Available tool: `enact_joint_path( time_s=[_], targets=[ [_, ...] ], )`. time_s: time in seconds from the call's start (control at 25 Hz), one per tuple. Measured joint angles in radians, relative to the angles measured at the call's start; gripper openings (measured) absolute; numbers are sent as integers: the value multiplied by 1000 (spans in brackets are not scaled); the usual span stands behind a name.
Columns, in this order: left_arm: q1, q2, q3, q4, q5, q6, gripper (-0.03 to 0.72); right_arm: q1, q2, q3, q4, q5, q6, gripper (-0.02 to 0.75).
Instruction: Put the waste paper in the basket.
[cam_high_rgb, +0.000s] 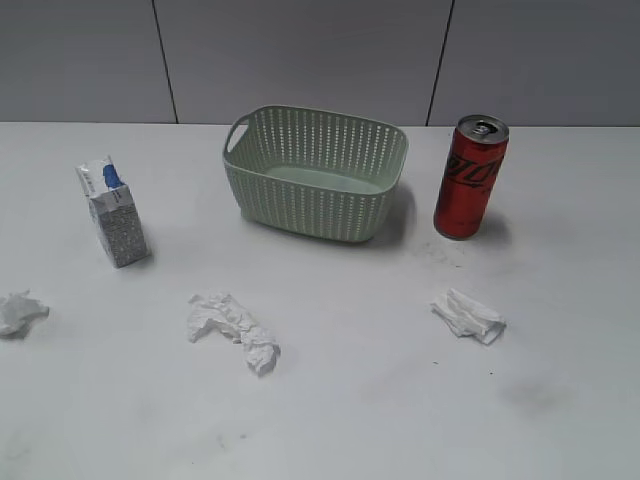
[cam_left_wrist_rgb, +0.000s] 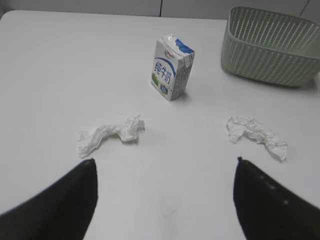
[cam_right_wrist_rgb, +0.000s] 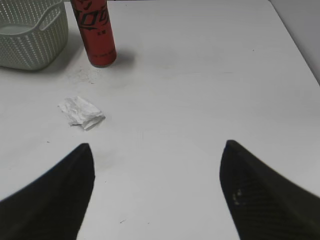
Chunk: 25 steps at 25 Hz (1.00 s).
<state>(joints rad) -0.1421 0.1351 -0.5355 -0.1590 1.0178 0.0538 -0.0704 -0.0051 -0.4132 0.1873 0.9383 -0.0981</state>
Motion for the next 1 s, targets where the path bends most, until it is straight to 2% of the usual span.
enact_joint_path(
  time_s=[0.32, 0.64, 1.0],
  targets=[
    [0, 357, -59, 16, -50, 24, 627, 0, 0, 0, 0, 0, 0, 589],
    [0, 717, -136, 31, -127, 142, 617, 0, 0, 0, 0, 0, 0, 589],
    [0, 1157, -296, 137, -139, 163, 610, 0, 0, 0, 0, 0, 0, 589]
  ],
)
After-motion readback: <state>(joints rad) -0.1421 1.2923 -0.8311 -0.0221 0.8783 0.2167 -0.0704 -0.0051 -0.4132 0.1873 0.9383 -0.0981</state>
